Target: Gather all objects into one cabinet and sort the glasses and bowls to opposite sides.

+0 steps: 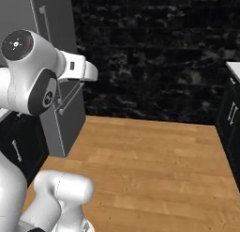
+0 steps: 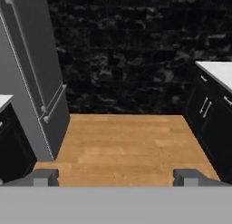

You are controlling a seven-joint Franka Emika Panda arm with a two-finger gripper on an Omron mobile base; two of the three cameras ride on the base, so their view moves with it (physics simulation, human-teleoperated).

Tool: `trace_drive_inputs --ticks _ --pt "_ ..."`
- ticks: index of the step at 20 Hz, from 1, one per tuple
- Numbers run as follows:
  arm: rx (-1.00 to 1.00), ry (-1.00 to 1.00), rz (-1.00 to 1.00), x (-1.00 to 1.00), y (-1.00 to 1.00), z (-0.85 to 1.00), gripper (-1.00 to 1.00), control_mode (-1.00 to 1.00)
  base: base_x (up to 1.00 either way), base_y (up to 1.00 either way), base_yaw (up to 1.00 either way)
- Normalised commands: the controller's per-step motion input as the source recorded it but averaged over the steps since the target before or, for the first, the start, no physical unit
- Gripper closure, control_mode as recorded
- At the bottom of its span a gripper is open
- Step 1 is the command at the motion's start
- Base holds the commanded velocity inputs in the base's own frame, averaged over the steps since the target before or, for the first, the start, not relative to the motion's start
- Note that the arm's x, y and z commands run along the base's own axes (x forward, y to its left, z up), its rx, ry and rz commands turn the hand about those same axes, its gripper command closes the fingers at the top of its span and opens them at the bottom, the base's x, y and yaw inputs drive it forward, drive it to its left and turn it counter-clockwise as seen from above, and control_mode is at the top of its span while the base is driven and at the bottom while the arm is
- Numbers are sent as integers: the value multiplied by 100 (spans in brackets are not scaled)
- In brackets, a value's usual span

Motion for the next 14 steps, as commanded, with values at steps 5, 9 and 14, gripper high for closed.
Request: trace_drive_inputs --ticks 5,9,14 --pt "0 0 0 0 0 0 -100 100 100 -25 -22" --pt "0 0 0 0 0 0 -100 100 42 -23 -73" --pt "0 0 0 0 0 0 -100 100 0 0 -98"
